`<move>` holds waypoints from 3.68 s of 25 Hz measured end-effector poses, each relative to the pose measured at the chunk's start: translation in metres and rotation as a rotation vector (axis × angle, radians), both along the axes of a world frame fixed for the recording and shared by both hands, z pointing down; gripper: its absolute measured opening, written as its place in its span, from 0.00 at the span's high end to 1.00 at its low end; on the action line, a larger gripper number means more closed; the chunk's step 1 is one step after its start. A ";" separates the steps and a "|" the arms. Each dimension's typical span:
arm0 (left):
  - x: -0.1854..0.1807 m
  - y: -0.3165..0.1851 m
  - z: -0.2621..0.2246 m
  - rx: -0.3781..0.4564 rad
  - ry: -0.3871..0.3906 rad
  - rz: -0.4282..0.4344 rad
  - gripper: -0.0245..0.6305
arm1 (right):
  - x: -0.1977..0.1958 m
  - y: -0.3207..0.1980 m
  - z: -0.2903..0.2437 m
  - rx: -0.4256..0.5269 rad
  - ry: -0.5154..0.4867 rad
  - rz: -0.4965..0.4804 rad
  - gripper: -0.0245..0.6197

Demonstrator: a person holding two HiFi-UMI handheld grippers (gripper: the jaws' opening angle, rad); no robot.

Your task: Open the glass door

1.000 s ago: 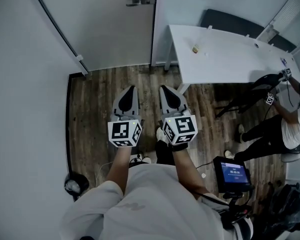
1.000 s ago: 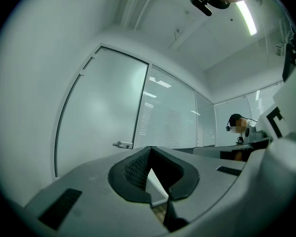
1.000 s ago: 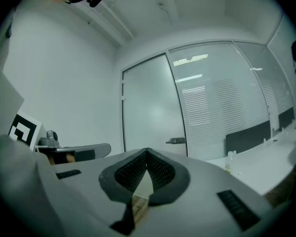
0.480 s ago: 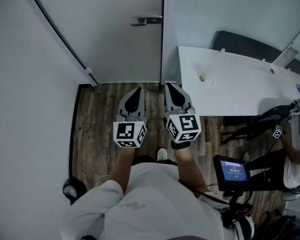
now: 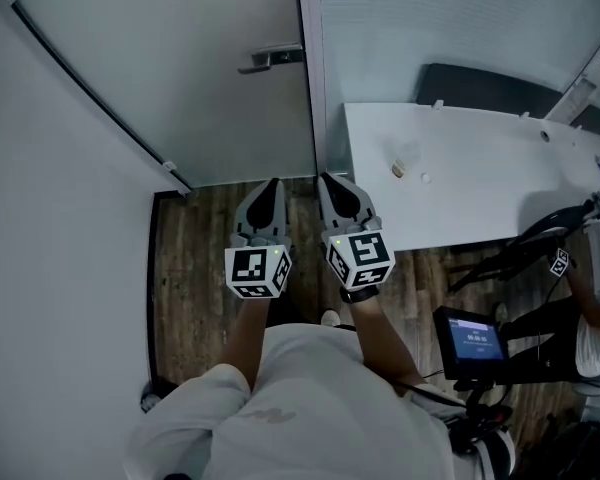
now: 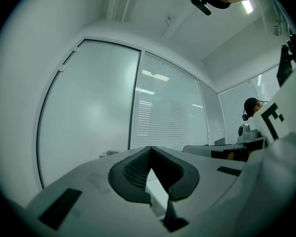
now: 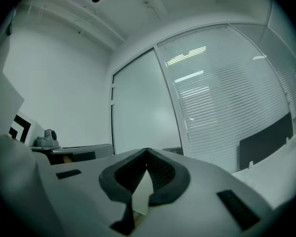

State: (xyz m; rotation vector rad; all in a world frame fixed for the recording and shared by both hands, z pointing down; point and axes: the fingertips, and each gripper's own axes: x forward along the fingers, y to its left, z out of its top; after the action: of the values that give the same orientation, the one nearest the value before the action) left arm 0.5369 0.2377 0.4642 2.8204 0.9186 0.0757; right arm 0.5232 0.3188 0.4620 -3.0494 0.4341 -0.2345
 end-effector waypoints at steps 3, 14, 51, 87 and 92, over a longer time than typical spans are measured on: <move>-0.001 0.006 0.007 0.001 -0.002 0.009 0.96 | -0.003 0.005 0.007 -0.012 -0.011 0.004 0.96; 0.020 0.014 -0.024 -0.002 0.056 0.032 0.96 | 0.016 0.015 -0.019 0.009 0.045 0.038 0.96; 0.042 -0.006 0.000 0.290 0.019 0.109 0.96 | 0.020 0.002 -0.021 0.061 0.030 0.021 0.96; 0.089 0.017 0.090 1.047 0.101 0.222 0.73 | 0.012 0.054 0.003 0.046 -0.013 0.142 0.96; 0.085 0.015 0.088 1.023 0.082 0.286 0.75 | 0.014 0.038 0.000 0.053 -0.014 0.108 0.96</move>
State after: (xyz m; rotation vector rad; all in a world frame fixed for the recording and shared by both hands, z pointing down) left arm 0.6215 0.2532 0.5517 3.5434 1.6726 0.6383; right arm 0.5376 0.3568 0.4622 -3.0052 0.2685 -0.2354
